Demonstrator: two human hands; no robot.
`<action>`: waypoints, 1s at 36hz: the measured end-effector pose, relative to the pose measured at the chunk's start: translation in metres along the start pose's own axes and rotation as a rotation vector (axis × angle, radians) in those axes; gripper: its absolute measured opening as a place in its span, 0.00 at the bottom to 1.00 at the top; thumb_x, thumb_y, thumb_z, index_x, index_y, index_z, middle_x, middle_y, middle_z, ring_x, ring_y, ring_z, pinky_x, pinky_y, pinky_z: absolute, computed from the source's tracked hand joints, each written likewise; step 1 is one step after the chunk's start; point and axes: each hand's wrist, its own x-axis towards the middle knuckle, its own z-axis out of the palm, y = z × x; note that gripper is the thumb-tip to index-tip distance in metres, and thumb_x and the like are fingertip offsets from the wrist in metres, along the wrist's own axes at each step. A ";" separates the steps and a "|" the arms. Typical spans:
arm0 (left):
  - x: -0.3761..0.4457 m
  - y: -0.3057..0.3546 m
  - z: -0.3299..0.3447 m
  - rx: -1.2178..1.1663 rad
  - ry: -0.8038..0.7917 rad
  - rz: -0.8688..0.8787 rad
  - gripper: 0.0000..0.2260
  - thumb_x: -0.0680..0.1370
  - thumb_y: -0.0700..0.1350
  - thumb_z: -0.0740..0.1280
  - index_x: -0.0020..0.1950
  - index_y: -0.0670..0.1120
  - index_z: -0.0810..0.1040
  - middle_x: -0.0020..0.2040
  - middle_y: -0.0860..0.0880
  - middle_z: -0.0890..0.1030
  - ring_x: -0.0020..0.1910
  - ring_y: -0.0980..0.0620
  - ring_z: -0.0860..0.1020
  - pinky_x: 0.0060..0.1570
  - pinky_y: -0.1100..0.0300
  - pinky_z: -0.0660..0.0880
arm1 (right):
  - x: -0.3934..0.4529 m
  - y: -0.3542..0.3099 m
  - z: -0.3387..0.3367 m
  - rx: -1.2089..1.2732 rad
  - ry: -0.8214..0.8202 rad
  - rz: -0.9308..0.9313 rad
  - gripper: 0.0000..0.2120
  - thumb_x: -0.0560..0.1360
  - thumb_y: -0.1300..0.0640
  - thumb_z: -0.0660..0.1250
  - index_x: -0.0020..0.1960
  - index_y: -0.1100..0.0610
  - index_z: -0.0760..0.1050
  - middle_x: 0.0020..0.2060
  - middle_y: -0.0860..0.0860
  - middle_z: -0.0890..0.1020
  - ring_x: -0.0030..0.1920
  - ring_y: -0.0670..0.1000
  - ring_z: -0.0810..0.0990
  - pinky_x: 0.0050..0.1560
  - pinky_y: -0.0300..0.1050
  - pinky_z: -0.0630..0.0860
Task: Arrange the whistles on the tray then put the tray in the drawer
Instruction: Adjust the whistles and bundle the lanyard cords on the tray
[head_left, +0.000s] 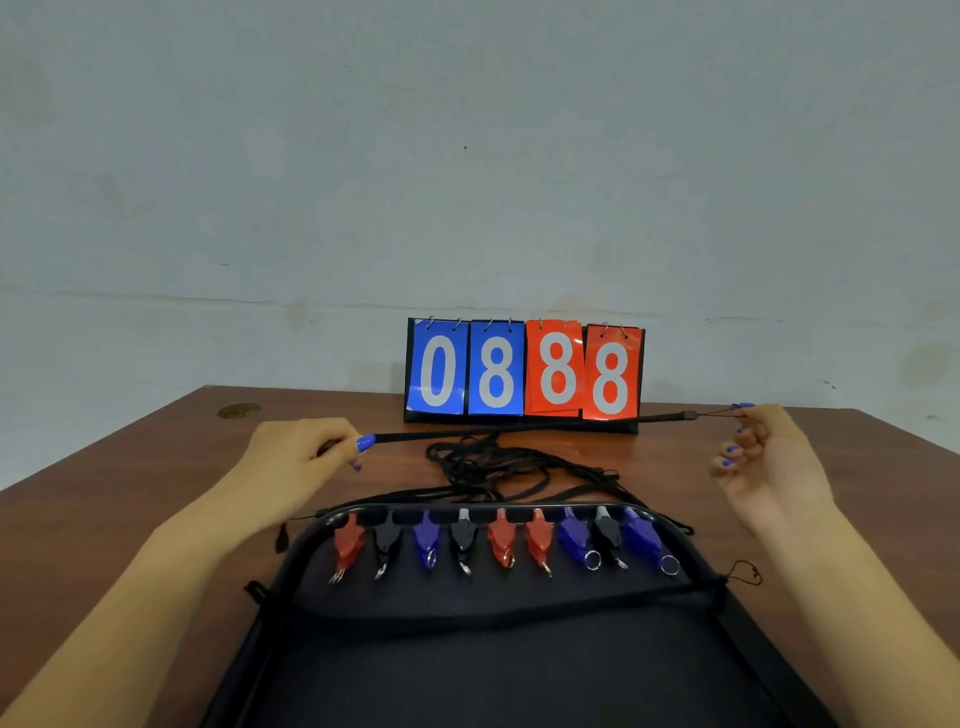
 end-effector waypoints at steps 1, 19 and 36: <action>-0.001 0.002 -0.002 -0.038 -0.028 -0.020 0.12 0.78 0.52 0.60 0.37 0.53 0.77 0.38 0.47 0.82 0.37 0.52 0.77 0.42 0.59 0.71 | 0.002 -0.001 -0.002 0.008 0.036 -0.002 0.05 0.72 0.60 0.62 0.38 0.55 0.70 0.29 0.47 0.66 0.20 0.44 0.64 0.20 0.32 0.61; -0.085 -0.024 -0.008 0.117 0.218 0.199 0.14 0.76 0.55 0.53 0.34 0.56 0.72 0.43 0.57 0.76 0.32 0.56 0.73 0.37 0.60 0.67 | -0.041 0.013 -0.051 -0.486 0.232 -0.336 0.06 0.77 0.58 0.60 0.41 0.57 0.71 0.30 0.50 0.71 0.30 0.49 0.68 0.32 0.44 0.68; -0.122 -0.023 -0.007 -0.200 0.158 -0.224 0.10 0.77 0.41 0.64 0.35 0.46 0.76 0.32 0.46 0.78 0.33 0.51 0.76 0.33 0.62 0.68 | -0.072 0.017 -0.072 -0.687 0.279 -0.337 0.07 0.74 0.55 0.61 0.38 0.52 0.71 0.34 0.53 0.77 0.37 0.55 0.75 0.43 0.54 0.75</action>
